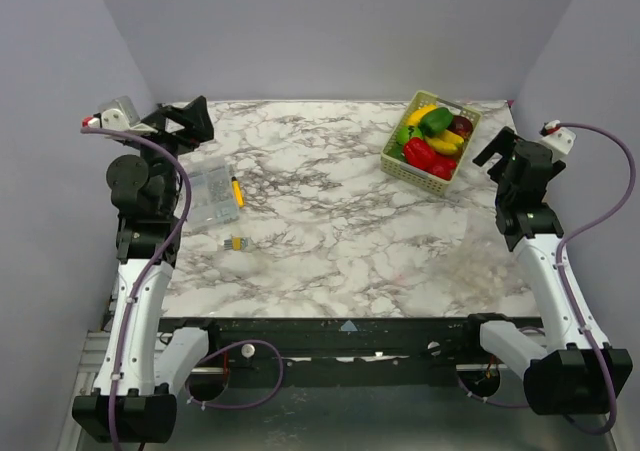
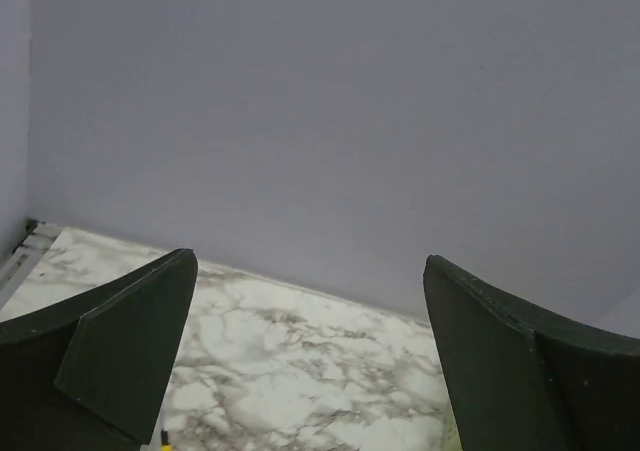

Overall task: Place the food in the zip-top bag and seal the zipper
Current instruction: Pick up the zipper food storage bag at the center of the board.

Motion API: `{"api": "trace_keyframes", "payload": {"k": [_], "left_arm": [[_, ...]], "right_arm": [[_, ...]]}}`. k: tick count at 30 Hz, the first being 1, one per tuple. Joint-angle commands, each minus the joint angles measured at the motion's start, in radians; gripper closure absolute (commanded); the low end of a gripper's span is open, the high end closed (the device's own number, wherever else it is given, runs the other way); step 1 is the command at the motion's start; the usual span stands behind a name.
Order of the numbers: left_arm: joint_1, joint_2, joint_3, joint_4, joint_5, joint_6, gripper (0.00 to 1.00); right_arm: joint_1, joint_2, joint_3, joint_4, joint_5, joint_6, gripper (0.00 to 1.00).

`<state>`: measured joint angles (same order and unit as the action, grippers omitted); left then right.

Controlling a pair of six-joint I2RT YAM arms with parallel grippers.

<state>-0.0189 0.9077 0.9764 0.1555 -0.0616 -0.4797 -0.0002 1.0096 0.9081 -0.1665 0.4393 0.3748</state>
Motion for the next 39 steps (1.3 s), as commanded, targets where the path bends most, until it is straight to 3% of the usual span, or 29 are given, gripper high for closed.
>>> {"api": "trace_keyframes", "payload": {"k": [1, 6, 13, 20, 27, 33, 39], "left_arm": [[0.004, 0.052, 0.043, -0.134, 0.082, -0.076, 0.01], [-0.072, 0.079, 0.057, -0.180, 0.110, -0.055, 0.01], [-0.348, 0.087, 0.025, -0.201, 0.069, 0.109, 0.02], [-0.567, 0.120, 0.023, -0.263, 0.081, 0.302, 0.01], [-0.649, 0.110, 0.019, -0.265, 0.200, 0.360, 0.01], [-0.681, 0.128, 0.025, -0.269, 0.242, 0.339, 0.02], [-0.702, 0.127, 0.020, -0.264, 0.258, 0.325, 0.02]], "right_arm": [[0.000, 0.029, 0.029, -0.073, 0.025, 0.045, 0.00], [0.000, 0.077, 0.082, -0.183, -0.022, 0.092, 0.00], [0.000, 0.105, 0.074, -0.319, -0.057, 0.167, 0.00], [0.000, 0.119, 0.045, -0.528, 0.066, 0.306, 0.00], [0.000, 0.063, -0.026, -0.552, 0.012, 0.308, 0.00], [0.000, 0.187, 0.033, -0.657, -0.020, 0.355, 0.00], [0.000, 0.251, 0.029, -0.642, -0.053, 0.314, 0.00]]}}
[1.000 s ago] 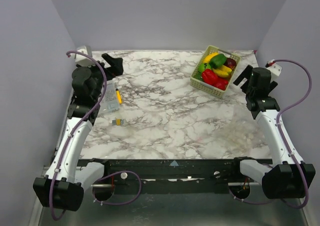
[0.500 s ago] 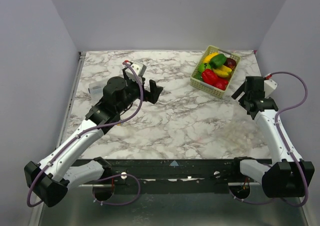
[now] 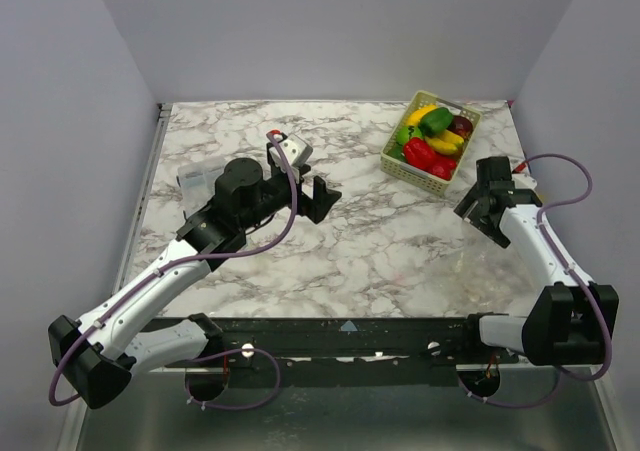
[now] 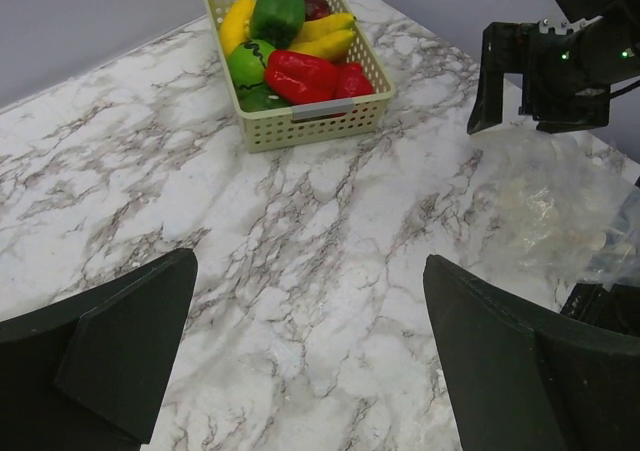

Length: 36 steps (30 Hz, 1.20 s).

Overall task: Place the food in the zip-top bag and seal the zipper
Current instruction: Pick up the zipper food storage bag at the center of the board.

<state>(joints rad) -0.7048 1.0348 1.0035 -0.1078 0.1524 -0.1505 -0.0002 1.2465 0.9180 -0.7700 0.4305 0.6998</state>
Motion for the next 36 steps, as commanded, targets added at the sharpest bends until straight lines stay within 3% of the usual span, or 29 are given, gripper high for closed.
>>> {"api": "trace_keyframes", "payload": {"k": [1, 15, 20, 23, 27, 31, 33, 36], "left_arm": [[-0.019, 0.001, -0.008, -0.002, 0.044, -0.005, 0.02], [-0.032, 0.010, -0.006, -0.003, 0.047, -0.030, 0.02], [-0.033, 0.023, 0.002, -0.012, 0.052, -0.036, 0.02], [-0.035, 0.026, 0.003, -0.011, 0.062, -0.041, 0.03], [-0.035, 0.039, 0.006, -0.017, 0.035, -0.038, 0.03], [-0.035, 0.038, 0.018, -0.030, 0.045, -0.046, 0.04], [-0.035, 0.032, 0.008, -0.020, 0.038, -0.043, 0.04], [-0.035, 0.037, 0.014, -0.030, 0.021, -0.040, 0.04]], "right_arm": [[0.000, 0.012, 0.017, -0.023, -0.078, -0.028, 0.00], [0.064, -0.016, 0.025, 0.067, -0.417, -0.117, 0.00], [0.078, -0.042, 0.025, 0.156, -0.693, -0.113, 0.00], [0.131, -0.037, 0.054, 0.180, -0.756, -0.103, 0.00], [0.188, -0.020, 0.162, 0.046, -0.568, -0.079, 0.00], [0.187, -0.036, 0.252, -0.172, -0.064, 0.073, 0.00], [0.187, -0.043, 0.263, -0.243, 0.104, 0.119, 0.00], [0.187, -0.014, 0.246, -0.280, 0.194, 0.119, 0.00]]}}
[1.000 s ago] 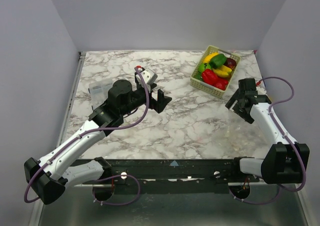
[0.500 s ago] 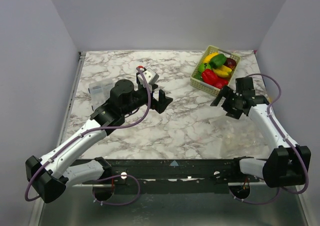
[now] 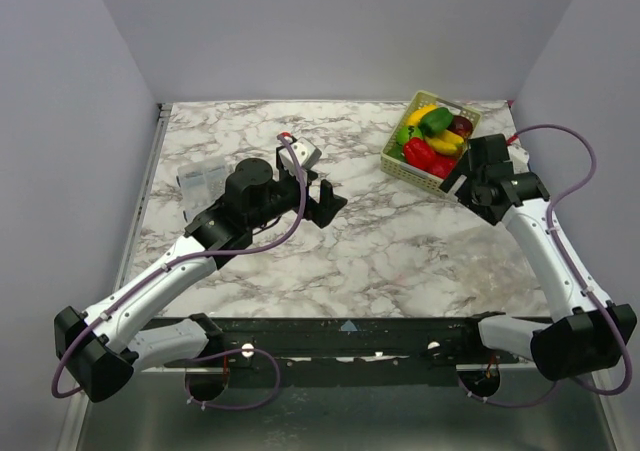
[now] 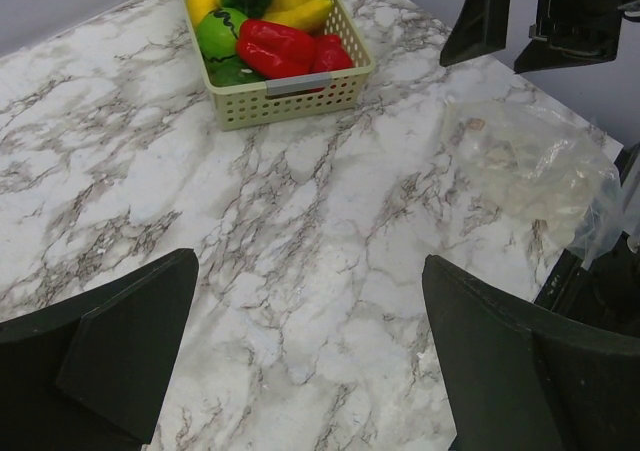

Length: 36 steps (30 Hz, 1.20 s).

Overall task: Place the food in the zip-top bag and seal the zipper
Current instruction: Pick up the zipper food storage bag at the center of the board.

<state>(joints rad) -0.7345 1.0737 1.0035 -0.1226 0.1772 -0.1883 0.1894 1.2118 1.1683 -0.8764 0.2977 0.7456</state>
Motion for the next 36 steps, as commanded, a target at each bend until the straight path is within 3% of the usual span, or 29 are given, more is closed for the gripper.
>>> {"api": "trace_keyframes", "payload": {"k": [1, 5, 9, 14, 20, 29, 32, 33, 36], "left_arm": [[-0.005, 0.000, 0.020, -0.023, 0.000, -0.003, 0.04], [-0.005, -0.010, 0.013, -0.013, 0.006, -0.007, 0.05], [-0.005, -0.002, 0.015, -0.022, -0.015, -0.003, 0.05], [-0.005, -0.009, 0.005, -0.008, -0.011, -0.001, 0.05], [-0.005, 0.014, 0.024, -0.028, 0.007, -0.020, 0.05], [-0.005, 0.021, 0.034, -0.021, 0.017, -0.058, 0.08], [-0.005, 0.011, 0.022, -0.009, -0.002, -0.084, 0.02], [-0.003, 0.009, 0.026, -0.014, -0.014, -0.091, 0.01], [0.006, -0.005, 0.031, -0.029, -0.043, -0.146, 0.01]], "right_arm": [[-0.002, 0.043, -0.011, -0.177, 0.344, 0.057, 0.00], [-0.003, 0.210, 0.024, -0.262, 0.456, 0.065, 0.00], [-0.003, 0.353, 0.059, -0.307, 0.474, 0.028, 0.01], [-0.001, 0.382, 0.059, -0.333, 0.535, 0.047, 0.09], [-0.002, 0.396, 0.036, -0.281, 0.497, -0.017, 0.28], [0.012, 0.442, 0.046, -0.263, 0.500, -0.038, 0.43], [0.036, 0.451, 0.043, -0.255, 0.508, -0.038, 0.59], [0.044, 0.455, 0.040, -0.252, 0.512, -0.038, 0.60], [0.058, 0.463, 0.028, -0.248, 0.529, -0.025, 0.76]]}}
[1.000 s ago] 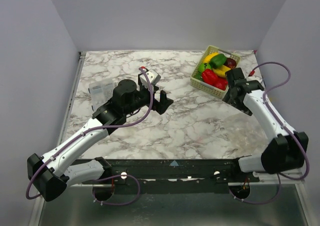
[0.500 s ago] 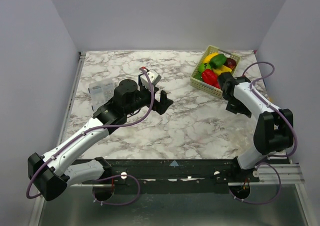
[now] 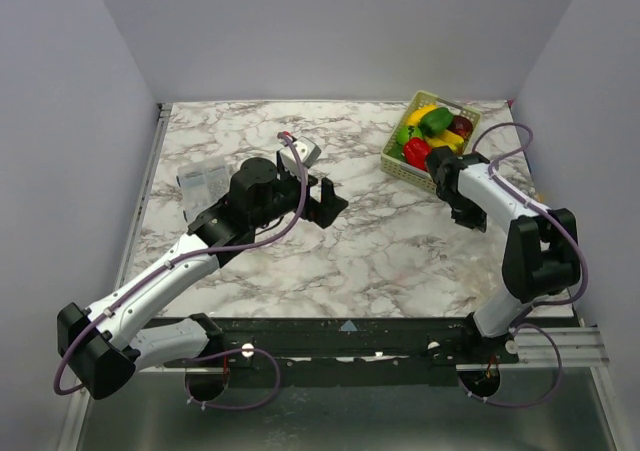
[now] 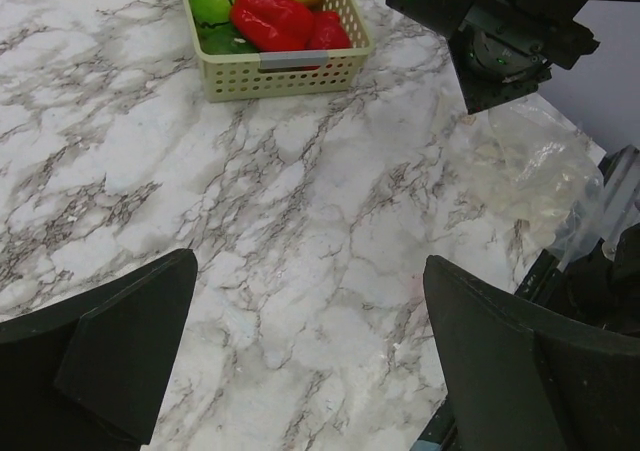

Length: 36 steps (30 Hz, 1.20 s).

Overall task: Place the food in the zip-top bag and seal the zipper
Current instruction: Pick up the zipper food storage bag at the center of the board, then adjust the zipper food storage bag at the center of the board.

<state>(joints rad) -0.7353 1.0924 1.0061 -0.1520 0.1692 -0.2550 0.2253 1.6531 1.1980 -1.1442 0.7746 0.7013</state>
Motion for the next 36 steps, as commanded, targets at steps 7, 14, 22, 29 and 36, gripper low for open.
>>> {"api": "trace_keyframes", "payload": {"k": [7, 14, 22, 29, 36], "left_arm": [[0.062, -0.055, -0.040, 0.090, 0.089, -0.154, 0.02], [0.073, 0.009, 0.009, 0.049, 0.177, -0.152, 0.18], [0.074, -0.005, 0.021, 0.001, 0.064, -0.152, 0.21], [0.087, -0.081, 0.036, -0.061, -0.130, -0.129, 0.27], [0.087, -0.162, -0.022, 0.001, -0.214, -0.111, 0.23]], "right_arm": [[0.089, 0.004, 0.008, -0.001, 0.084, 0.066, 0.89], [0.174, -0.054, 0.040, 0.048, 0.025, 0.050, 0.99], [0.266, -0.294, -0.005, 0.370, -0.344, -0.042, 0.99], [0.267, -0.550, -0.185, 0.931, -0.741, -0.011, 0.99], [0.272, -0.522, -0.305, 1.324, -0.898, 0.137, 0.99]]}}
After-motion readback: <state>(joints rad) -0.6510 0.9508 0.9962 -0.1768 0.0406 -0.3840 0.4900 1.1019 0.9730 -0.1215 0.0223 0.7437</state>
